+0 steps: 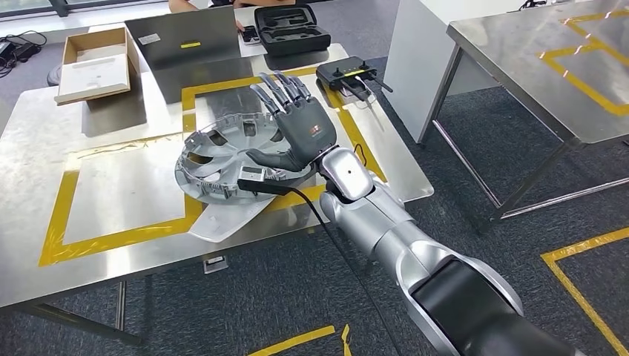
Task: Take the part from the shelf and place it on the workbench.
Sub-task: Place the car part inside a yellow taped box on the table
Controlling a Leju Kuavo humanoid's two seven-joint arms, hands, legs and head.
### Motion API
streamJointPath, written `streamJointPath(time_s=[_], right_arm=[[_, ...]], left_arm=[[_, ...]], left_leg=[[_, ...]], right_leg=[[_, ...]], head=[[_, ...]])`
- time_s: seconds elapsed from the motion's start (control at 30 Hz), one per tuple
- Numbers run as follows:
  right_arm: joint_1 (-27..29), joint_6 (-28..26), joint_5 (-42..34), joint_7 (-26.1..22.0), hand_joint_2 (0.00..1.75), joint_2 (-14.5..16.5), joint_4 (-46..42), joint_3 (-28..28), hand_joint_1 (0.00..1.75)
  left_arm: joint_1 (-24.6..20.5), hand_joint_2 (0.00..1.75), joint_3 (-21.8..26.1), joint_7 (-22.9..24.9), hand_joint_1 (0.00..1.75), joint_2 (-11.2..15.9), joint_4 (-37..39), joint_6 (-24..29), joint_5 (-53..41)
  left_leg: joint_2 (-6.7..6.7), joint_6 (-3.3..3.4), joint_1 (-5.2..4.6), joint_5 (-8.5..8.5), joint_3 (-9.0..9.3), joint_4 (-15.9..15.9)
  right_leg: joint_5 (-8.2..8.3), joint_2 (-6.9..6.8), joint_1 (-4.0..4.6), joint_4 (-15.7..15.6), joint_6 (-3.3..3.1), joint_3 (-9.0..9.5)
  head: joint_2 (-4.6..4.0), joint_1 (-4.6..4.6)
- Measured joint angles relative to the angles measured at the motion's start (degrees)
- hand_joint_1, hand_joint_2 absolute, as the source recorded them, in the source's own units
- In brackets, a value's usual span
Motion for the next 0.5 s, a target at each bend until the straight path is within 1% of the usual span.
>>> streamJointPath(time_s=[0.07, 0.1, 0.13, 0.17, 0.2, 0.23, 0.27, 0.3, 0.33, 0.37, 0.4, 0.43, 0.47, 0.5], right_arm=[[-0.15, 0.0, -0.01, -0.04, 0.0, 0.0, -0.21, 0.0, 0.0], [-0.27, 0.0, -0.02, -0.05, 0.0, 0.0, -0.32, 0.0, 0.0], [-0.38, 0.0, -0.04, -0.06, 0.0, 0.0, -0.39, 0.0, 0.0], [-0.43, 0.01, -0.05, -0.07, 0.0, 0.0, -0.42, 0.0, 0.0], [-0.39, 0.03, -0.06, -0.05, 0.0, -0.02, -0.42, 0.0, 0.0], [-0.27, 0.07, -0.06, -0.02, 0.0, -0.04, -0.42, 0.0, 0.0], [-0.15, 0.11, -0.02, 0.02, 0.0, -0.08, -0.42, 0.0, 0.0], [-0.09, 0.14, 0.06, 0.05, 0.0, -0.11, -0.42, 0.0, 0.0], [-0.12, 0.18, 0.17, 0.06, 0.0, -0.13, -0.42, 0.0, 0.0], [-0.25, 0.21, 0.27, 0.01, 0.0, -0.13, -0.42, 0.0, 0.0], [-0.4, 0.25, 0.33, -0.07, 0.0, -0.1, -0.42, 0.0, 0.0], [-0.55, 0.28, 0.3, -0.18, 0.0, -0.04, -0.42, 0.0, 0.0], [-0.66, 0.3, 0.13, -0.35, 0.0, 0.01, -0.43, -0.02, 0.0], [-0.74, 0.32, -0.1, -0.57, 0.0, 0.1, -0.44, -0.04, 0.0]], left_arm=[[0.01, 0.0, 0.0, -0.01, 0.0, -0.05, 0.0, 0.0, 0.0], [0.0, 0.0, 0.0, -0.02, 0.0, -0.08, 0.0, 0.01, -0.01], [0.0, 0.0, 0.0, -0.04, 0.0, -0.1, 0.0, 0.02, -0.01], [0.0, 0.0, 0.0, -0.05, 0.0, -0.11, 0.0, 0.02, -0.02], [0.01, 0.0, 0.0, -0.06, 0.0, -0.11, 0.0, 0.03, -0.02], [0.05, 0.0, 0.0, -0.07, 0.0, -0.12, 0.0, 0.03, -0.02], [0.09, 0.0, 0.0, -0.11, 0.0, -0.12, 0.01, 0.06, 0.04], [0.12, 0.0, 0.0, -0.18, 0.0, -0.12, 0.01, 0.13, 0.17], [0.13, 0.0, 0.0, -0.27, 0.0, -0.13, 0.01, 0.2, 0.38], [0.11, 0.0, 0.0, -0.37, 0.0, -0.13, 0.01, 0.27, 0.61], [0.08, 0.0, 0.0, -0.44, 0.0, -0.13, 0.01, 0.32, 0.87], [0.07, 0.0, 0.0, -0.5, 0.0, -0.11, 0.01, 0.34, 1.11], [0.06, 0.0, 0.01, -0.57, 0.0, -0.1, 0.0, 0.35, 1.36], [0.04, 0.0, 0.01, -0.67, 0.0, -0.1, 0.0, 0.36, 1.63]], left_leg=[[0.08, 0.42, 0.27, 0.28, 0.3, -0.45], [0.15, 0.65, 0.47, 0.44, 0.48, -0.72], [0.24, 0.85, 0.7, 0.56, 0.64, -0.94], [0.32, 0.95, 0.78, 0.55, 0.7, -1.0], [0.37, 1.01, 0.86, 0.51, 0.7, -0.99], [0.42, 0.97, 0.95, 0.51, 0.69, -0.94], [0.45, 0.88, 1.08, 0.5, 0.69, -0.86], [0.45, 0.72, 1.26, 0.47, 0.68, -0.73], [0.43, 0.48, 1.5, 0.39, 0.69, -0.54], [0.4, 0.15, 1.71, 0.18, 0.67, -0.28], [0.33, -0.32, 1.86, 0.0, 0.57, -0.05], [0.27, -0.84, 1.93, -0.13, 0.5, 0.13], [0.2, -1.38, 1.88, -0.19, 0.44, 0.28], [0.14, -1.89, 1.86, -0.11, 0.39, 0.26]], right_leg=[[-0.2, 0.0, 0.0, 0.21, 0.43, -0.07], [-0.87, -0.01, -0.02, 1.18, 0.71, -0.5], [-2.16, -0.01, -0.09, 3.35, 1.04, -1.51], [-3.94, -0.02, -0.3, 6.76, 1.36, -3.13], [-5.84, -0.03, -0.53, 10.91, 1.67, -5.16], [-7.17, -0.04, -0.8, 14.6, 1.96, -7.02], [-7.49, -0.05, -1.05, 16.71, 2.21, -8.16], [-6.61, -0.07, -1.29, 16.47, 2.43, -8.12], [-4.8, -0.11, -1.52, 13.78, 2.64, -6.82], [-2.74, -0.2, -1.77, 9.46, 2.87, -4.66], [-1.23, -0.17, -1.8, 5.62, 2.93, -2.5], [-0.23, -0.08, -1.76, 2.88, 2.73, -1.02], [-0.08, 0.02, -1.64, 1.46, 2.34, -0.28], [-0.24, 0.2, -1.41, 1.49, 1.79, -0.3]], head=[[0.0, 0.02], [0.0, 0.08], [0.0, 0.13], [0.0, 0.19], [0.0, 0.22], [0.0, 0.22], [0.0, 0.22], [0.0, 0.22], [0.0, 0.22], [0.0, 0.24], [0.0, 0.28], [0.0, 0.31], [0.0, 0.33], [0.0, 0.34]])
